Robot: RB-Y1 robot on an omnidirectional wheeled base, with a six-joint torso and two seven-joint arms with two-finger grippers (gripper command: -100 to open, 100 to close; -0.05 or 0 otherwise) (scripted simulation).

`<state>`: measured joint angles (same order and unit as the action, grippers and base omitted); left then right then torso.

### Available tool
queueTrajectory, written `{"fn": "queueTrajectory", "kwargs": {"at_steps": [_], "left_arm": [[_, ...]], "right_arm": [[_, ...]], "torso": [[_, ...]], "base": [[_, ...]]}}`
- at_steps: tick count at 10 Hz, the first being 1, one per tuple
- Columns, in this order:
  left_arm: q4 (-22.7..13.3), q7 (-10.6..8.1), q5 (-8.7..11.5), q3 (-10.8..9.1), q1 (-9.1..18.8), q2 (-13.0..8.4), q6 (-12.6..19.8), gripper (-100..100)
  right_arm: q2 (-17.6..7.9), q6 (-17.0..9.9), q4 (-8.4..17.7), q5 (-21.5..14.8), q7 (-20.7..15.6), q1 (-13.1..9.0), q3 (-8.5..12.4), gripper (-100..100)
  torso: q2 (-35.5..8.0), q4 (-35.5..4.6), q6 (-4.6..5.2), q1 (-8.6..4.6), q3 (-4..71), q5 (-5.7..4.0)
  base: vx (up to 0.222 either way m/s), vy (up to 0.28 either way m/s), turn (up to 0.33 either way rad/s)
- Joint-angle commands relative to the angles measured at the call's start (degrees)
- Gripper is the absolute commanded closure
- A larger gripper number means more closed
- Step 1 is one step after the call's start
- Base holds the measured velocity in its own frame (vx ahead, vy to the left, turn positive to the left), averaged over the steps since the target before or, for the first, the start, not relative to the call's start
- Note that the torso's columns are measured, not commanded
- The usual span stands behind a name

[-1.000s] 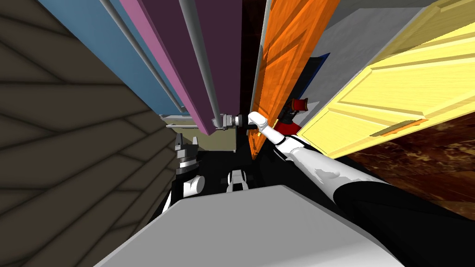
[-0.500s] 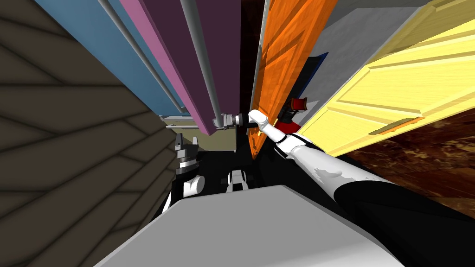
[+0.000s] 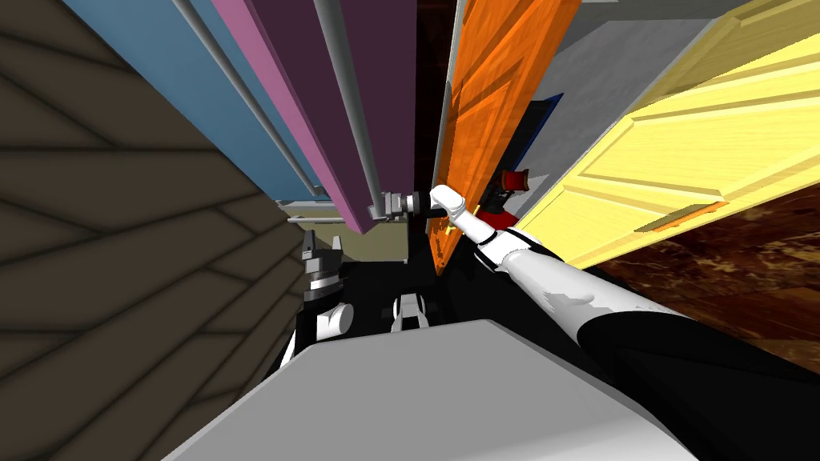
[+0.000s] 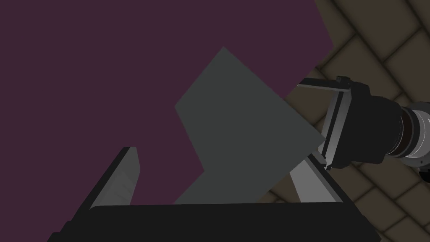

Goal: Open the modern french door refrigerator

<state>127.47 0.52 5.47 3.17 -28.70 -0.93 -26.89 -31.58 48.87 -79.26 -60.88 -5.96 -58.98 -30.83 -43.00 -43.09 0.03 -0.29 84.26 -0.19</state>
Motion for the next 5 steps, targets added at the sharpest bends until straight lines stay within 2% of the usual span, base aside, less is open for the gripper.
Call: {"fn": "queueTrajectory", "kwargs": {"at_steps": [1, 2, 3, 5], "left_arm": [[0.00, 0.00, 0.00, 0.00, 0.00, 0.00, 0.00, 0], [0.01, 0.00, 0.00, 0.00, 0.00, 0.00, 0.00, 0], [0.01, 0.00, 0.00, 0.00, 0.00, 0.00, 0.00, 0], [0.01, 0.00, 0.00, 0.00, 0.00, 0.00, 0.00, 0]], "right_arm": [[-0.81, -0.52, -0.65, 0.26, 2.04, -2.36, 1.02, -100], [-0.68, -0.54, -0.49, 0.23, 1.23, -1.51, 0.87, -100], [-0.78, -0.53, -0.52, 0.24, 1.43, -1.53, 0.91, 0], [-0.82, -0.55, -0.44, 0.21, 1.43, -1.46, 0.89, 0]], "torso": [[0.45, 0.54, -0.01, 0.20, 0.18, 0.13], [0.53, 0.62, -0.01, 0.27, 0.20, 0.16], [0.56, 0.69, -0.06, 0.30, 0.21, 0.19], [0.62, 0.74, -0.06, 0.33, 0.25, 0.21]], "base": [[0.004, 0.012, -0.019], [0.003, 0.007, -0.010], [0.000, 0.000, 0.000], [0.000, 0.000, 0.000]]}}
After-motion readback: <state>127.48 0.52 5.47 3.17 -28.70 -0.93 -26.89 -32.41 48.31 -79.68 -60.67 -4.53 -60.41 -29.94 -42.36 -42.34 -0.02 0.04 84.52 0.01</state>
